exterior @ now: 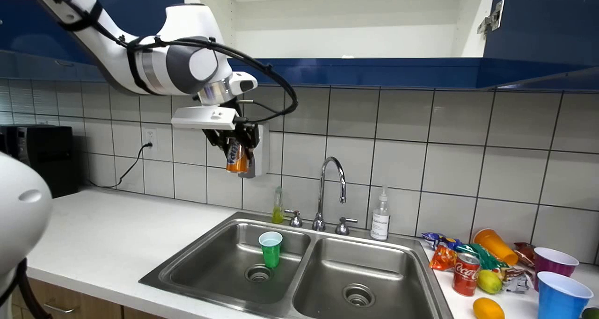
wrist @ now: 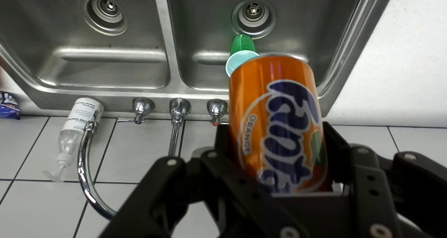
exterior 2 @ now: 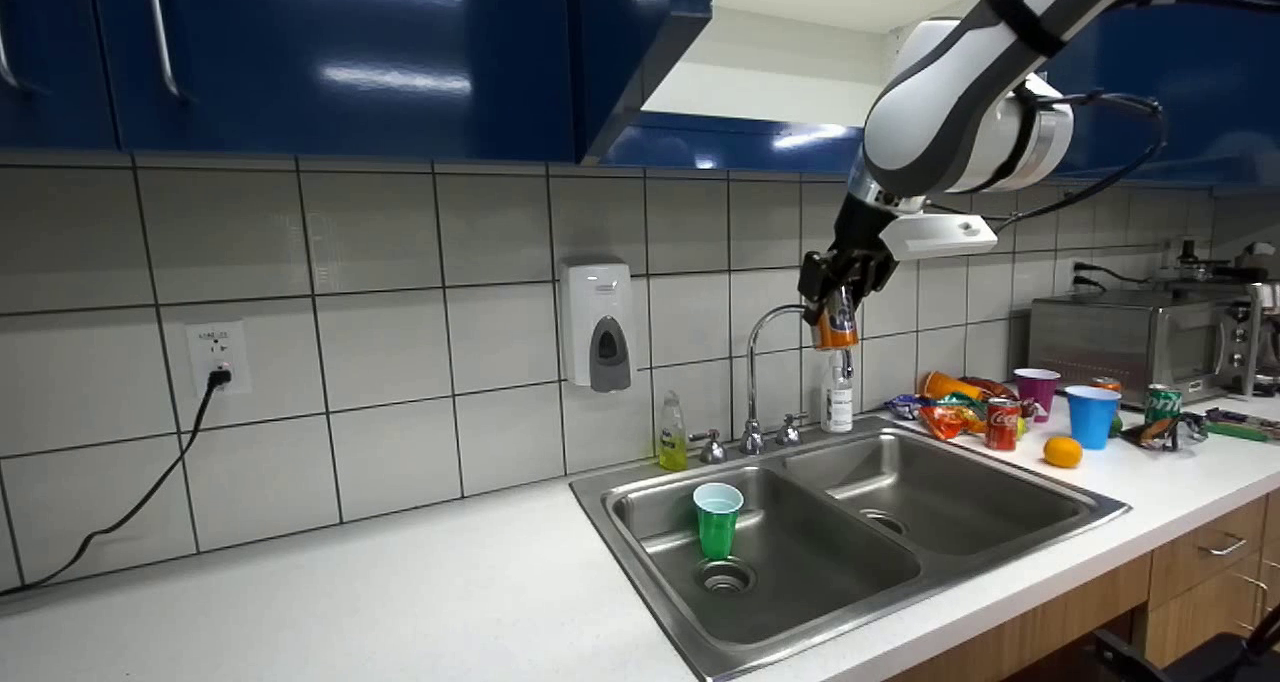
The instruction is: Pick up the canned drink from the shelf and put it in the sink
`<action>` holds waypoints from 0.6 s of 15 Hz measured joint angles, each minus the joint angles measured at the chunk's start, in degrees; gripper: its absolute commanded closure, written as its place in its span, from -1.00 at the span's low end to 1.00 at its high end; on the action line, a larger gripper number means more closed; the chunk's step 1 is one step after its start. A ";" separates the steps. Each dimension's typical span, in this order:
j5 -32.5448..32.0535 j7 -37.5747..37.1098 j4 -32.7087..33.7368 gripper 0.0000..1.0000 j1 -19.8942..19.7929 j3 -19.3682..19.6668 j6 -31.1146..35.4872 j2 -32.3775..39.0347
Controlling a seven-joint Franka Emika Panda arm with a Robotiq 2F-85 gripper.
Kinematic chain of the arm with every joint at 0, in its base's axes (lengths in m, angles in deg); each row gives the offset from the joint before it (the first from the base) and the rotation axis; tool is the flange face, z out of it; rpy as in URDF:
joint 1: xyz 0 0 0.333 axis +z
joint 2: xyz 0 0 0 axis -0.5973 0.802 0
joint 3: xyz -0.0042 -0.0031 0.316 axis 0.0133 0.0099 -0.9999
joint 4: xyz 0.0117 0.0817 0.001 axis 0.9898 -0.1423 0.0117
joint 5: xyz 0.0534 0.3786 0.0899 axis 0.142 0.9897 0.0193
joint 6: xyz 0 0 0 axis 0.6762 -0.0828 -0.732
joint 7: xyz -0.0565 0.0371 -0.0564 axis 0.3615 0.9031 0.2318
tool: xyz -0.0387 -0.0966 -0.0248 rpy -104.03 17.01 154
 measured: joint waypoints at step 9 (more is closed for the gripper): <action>0.00 1.54 -2.00 0.23 1.11 0.91 12.24 9.42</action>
